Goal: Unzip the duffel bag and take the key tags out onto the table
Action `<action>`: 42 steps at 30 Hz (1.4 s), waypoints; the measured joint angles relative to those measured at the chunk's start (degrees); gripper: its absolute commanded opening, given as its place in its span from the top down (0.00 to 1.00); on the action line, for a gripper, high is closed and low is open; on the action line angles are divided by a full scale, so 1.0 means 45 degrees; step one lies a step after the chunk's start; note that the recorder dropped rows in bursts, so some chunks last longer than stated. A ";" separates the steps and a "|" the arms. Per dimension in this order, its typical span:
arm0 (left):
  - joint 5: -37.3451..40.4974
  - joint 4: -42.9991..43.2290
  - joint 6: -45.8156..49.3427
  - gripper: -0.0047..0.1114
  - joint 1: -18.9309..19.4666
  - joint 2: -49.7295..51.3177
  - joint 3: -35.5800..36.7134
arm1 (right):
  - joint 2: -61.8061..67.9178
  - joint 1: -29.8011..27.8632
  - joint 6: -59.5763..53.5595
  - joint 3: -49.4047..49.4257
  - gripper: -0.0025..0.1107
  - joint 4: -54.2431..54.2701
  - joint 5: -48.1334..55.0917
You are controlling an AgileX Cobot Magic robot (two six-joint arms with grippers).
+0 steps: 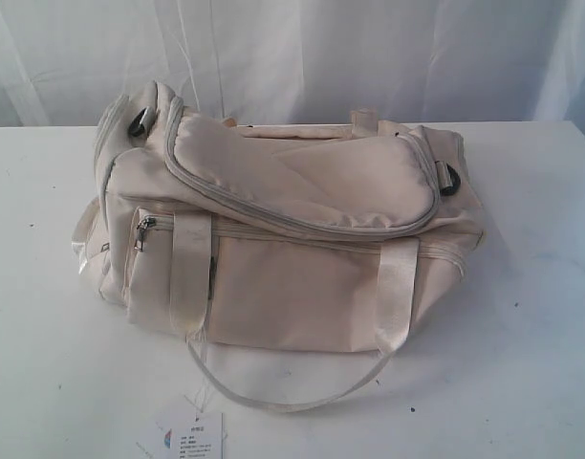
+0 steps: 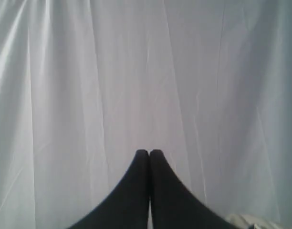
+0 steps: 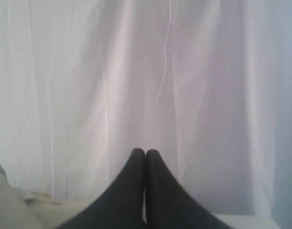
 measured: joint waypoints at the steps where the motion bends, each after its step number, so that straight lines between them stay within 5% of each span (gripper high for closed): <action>1: -0.0597 0.0000 0.0000 0.96 0.0000 0.0000 0.0000 | 0.0000 0.0000 0.0000 0.0000 0.98 0.0000 -0.0418; 6: -0.3005 0.0000 0.0000 0.96 0.0000 -0.0027 0.0000 | 0.0000 0.0000 0.0701 0.0000 0.98 0.0000 -0.1541; 9: -0.3025 -0.0078 0.0738 0.96 0.0000 -0.0027 0.0000 | 0.0000 0.0000 0.1844 0.0000 0.98 0.0000 -0.1736; 16: 0.2235 -0.0318 0.3933 0.96 0.0000 0.0699 -0.2269 | 0.0331 0.0000 0.2508 -0.0884 0.98 0.1586 -0.0229; 22: 0.4121 -0.0337 0.4723 0.96 0.0000 0.2943 -0.4330 | 0.3503 0.0000 0.2237 -0.4124 0.98 0.2217 0.5225; 26: 0.7731 -0.0337 0.3987 0.96 -0.0084 0.4328 -0.5383 | 0.6623 0.0000 -0.0213 -0.6778 0.98 0.3314 0.9011; 35: 1.4415 -0.1765 0.4082 0.96 -0.2526 0.7484 -0.7194 | 1.2167 0.0259 -0.9438 -1.1090 0.98 0.9175 1.4974; 40: 1.9115 -0.3461 0.6127 0.96 -0.3720 1.0550 -1.0073 | 1.3875 0.1477 -1.0419 -1.2669 0.98 0.9145 1.4991; 42: 1.9645 -0.3791 0.6695 0.96 -0.3971 1.1426 -1.0691 | 1.4522 0.2170 -1.0453 -1.3389 0.98 0.8485 1.5326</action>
